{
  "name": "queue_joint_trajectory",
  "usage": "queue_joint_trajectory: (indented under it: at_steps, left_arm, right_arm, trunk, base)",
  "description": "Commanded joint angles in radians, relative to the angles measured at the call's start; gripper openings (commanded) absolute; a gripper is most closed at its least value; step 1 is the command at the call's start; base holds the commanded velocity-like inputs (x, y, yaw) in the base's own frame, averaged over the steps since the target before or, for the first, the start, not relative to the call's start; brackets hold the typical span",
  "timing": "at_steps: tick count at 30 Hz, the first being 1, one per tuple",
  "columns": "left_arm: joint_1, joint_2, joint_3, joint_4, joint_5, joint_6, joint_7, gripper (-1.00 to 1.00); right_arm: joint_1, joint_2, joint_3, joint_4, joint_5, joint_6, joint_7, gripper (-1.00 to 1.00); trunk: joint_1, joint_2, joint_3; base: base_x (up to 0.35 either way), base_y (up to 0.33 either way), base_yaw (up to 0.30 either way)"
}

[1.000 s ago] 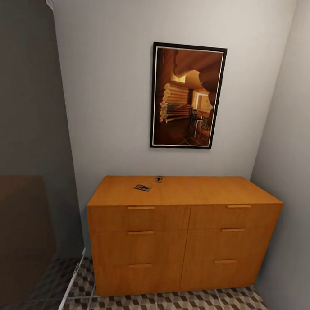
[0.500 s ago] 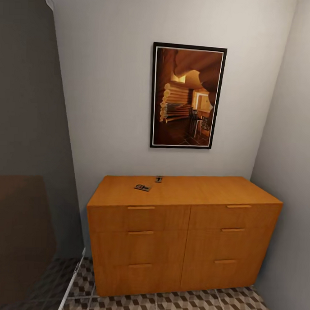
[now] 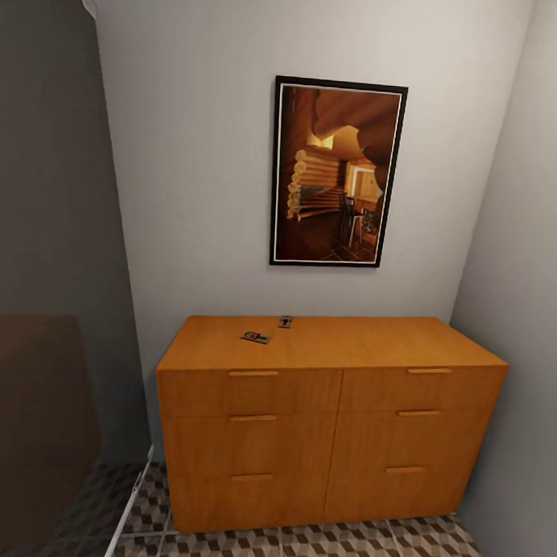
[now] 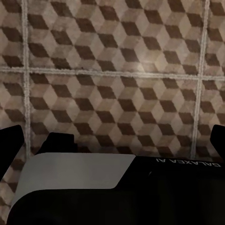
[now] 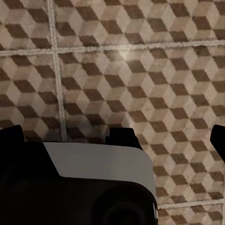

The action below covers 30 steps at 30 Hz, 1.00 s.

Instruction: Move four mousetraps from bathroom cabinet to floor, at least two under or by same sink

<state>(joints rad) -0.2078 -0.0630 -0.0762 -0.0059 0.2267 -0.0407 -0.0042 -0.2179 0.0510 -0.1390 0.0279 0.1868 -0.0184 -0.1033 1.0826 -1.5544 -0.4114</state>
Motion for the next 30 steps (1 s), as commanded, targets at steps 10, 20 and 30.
queue_joint_trajectory:
  at_steps: [10, 20, 30]
  left_arm:
    - [-0.001, 0.030, -0.014, -0.096, -0.008, 0.008, -0.004, 1.00]
    - [-0.002, 0.077, -0.013, -0.475, -0.007, 0.270, -0.004, 1.00]
    - [-0.001, 0.128, -0.008, -0.799, -0.004, 0.465, -0.004, 1.00]
  right_arm:
    - [-0.001, -0.002, -0.007, -0.020, 0.037, 0.033, 0.006, 1.00]
    - [-0.001, 0.004, -0.006, -0.374, 0.071, 0.303, 0.008, 1.00]
    - [-0.001, 0.011, -0.008, -0.805, 0.064, 0.572, 0.008, 1.00]
  trunk:
    - [0.000, -0.001, -0.001]
    - [0.000, -0.001, -0.001]
    - [0.000, -0.001, -0.001]
  base:
    - [0.000, 0.000, 0.000]
    - [0.000, 0.000, 0.000]
    - [0.000, 0.000, 0.000]
